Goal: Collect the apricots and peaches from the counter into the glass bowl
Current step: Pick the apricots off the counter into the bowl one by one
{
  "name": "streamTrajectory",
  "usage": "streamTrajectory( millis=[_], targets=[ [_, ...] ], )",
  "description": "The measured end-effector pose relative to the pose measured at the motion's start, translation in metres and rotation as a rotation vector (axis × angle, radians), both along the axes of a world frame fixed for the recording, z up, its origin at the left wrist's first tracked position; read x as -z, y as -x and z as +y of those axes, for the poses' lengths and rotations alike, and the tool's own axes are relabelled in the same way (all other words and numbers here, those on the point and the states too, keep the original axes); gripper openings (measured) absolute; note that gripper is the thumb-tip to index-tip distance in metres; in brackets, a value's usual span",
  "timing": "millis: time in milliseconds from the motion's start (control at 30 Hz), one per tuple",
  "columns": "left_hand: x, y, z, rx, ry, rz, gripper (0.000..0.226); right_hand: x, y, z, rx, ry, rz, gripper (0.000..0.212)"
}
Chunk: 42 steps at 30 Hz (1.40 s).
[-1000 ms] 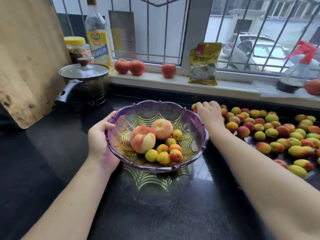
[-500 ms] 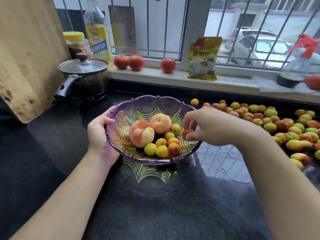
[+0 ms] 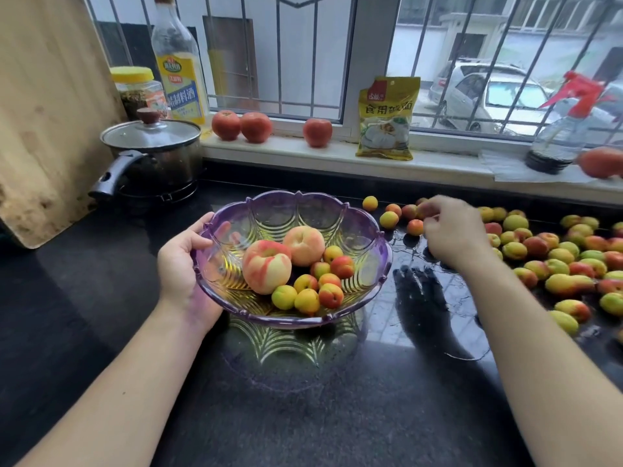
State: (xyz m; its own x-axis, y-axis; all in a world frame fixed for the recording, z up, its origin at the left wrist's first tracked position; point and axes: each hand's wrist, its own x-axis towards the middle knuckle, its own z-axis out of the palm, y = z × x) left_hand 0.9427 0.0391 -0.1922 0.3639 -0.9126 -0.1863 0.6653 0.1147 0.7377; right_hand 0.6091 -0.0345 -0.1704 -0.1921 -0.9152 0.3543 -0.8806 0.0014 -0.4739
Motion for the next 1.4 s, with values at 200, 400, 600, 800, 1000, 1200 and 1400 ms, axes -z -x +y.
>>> streamTrajectory(
  millis=[200, 400, 600, 800, 1000, 1200, 1400],
  targets=[
    [0.001, 0.0, 0.0, -0.004, -0.005, -0.012, 0.049, 0.055, -0.025, -0.03, -0.17, -0.179, 0.439, 0.06],
    [0.001, 0.0, 0.002, -0.002, -0.011, -0.021, 0.049, 0.051, -0.021, -0.015, -0.102, 0.204, 0.317, 0.042],
    [0.0, 0.0, 0.003, -0.007, -0.012, -0.029, 0.049, 0.053, -0.023, -0.014, -0.175, -0.072, 0.363, 0.033],
    [-0.001, 0.001, 0.005, 0.014, -0.018, -0.035, 0.048, 0.033, -0.021, 0.004, -0.101, -0.346, 0.494, 0.041],
    [-0.003, 0.003, 0.005, 0.038, 0.021, -0.002, 0.043, -0.031, -0.024, 0.033, -0.123, -0.54, 0.306, 0.032],
    [-0.006, 0.005, 0.007, 0.048, 0.025, 0.001, 0.042, -0.092, -0.057, 0.083, -0.507, -0.309, -0.099, 0.027],
    [-0.01, 0.007, 0.011, 0.07, 0.049, -0.015, 0.042, -0.058, -0.085, 0.076, -0.536, -0.454, 0.465, 0.033]
  ],
)
